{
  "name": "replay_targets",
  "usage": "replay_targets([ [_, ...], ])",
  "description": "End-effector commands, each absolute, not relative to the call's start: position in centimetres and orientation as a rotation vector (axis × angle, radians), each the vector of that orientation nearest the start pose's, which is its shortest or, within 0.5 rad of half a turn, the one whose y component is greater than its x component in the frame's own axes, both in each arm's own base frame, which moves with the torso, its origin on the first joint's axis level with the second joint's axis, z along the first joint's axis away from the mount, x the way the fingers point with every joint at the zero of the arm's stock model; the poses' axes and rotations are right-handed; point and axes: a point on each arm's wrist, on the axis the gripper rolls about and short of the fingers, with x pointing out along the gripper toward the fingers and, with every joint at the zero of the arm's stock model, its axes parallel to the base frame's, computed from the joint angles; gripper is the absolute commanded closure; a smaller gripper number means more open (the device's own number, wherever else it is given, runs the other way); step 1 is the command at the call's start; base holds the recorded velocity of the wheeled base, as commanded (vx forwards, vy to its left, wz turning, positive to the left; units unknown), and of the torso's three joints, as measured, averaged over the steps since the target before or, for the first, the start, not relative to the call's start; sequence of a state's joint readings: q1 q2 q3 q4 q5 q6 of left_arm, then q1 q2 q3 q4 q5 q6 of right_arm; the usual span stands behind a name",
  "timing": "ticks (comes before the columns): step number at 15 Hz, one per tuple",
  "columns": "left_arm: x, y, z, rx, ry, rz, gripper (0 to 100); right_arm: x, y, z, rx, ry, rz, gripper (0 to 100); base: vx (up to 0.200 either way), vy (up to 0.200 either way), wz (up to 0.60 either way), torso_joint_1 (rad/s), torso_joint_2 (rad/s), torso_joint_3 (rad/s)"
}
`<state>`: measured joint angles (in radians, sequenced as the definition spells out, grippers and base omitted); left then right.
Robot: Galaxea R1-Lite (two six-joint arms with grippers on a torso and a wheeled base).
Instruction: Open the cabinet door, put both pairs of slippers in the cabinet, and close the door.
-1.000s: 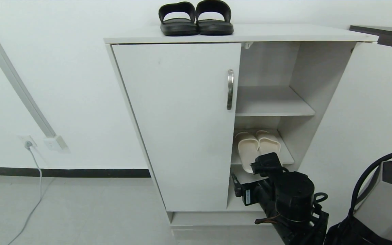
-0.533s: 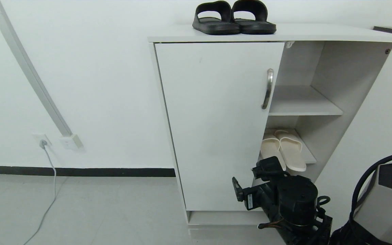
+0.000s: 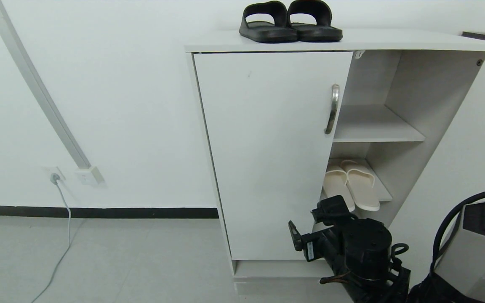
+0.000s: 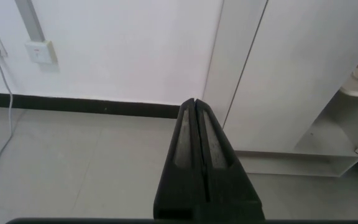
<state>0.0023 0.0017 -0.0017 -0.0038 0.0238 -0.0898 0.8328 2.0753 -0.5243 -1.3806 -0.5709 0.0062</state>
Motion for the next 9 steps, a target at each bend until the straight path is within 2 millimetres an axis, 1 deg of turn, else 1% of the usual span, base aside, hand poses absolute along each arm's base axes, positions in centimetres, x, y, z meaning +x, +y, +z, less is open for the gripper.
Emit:
replay_targets([
  [1,-2.27,0.05,7.64,-0.091,-0.004,0.029,100,22.45,23.11,7.10,-0.109,0.133,0.266,0,0.000,0.000,0.00,0.000,0.00,0.000],
  [5,-2.27,0.04,7.64,-0.086,-0.004,0.024,100,22.40,23.16,7.13,-0.109,0.133,0.278,0,0.000,0.000,0.00,0.001,-0.02,-0.013],
  [8,-2.27,0.04,7.64,-0.086,-0.004,0.024,100,22.42,23.26,7.39,-0.104,0.125,0.282,0,0.000,0.000,0.00,0.004,-0.19,-0.299],
  [9,-2.27,0.04,7.64,-0.084,-0.004,0.024,100,22.31,23.36,7.39,-0.104,0.125,0.286,0,0.000,0.000,0.00,0.056,-0.37,-0.373],
])
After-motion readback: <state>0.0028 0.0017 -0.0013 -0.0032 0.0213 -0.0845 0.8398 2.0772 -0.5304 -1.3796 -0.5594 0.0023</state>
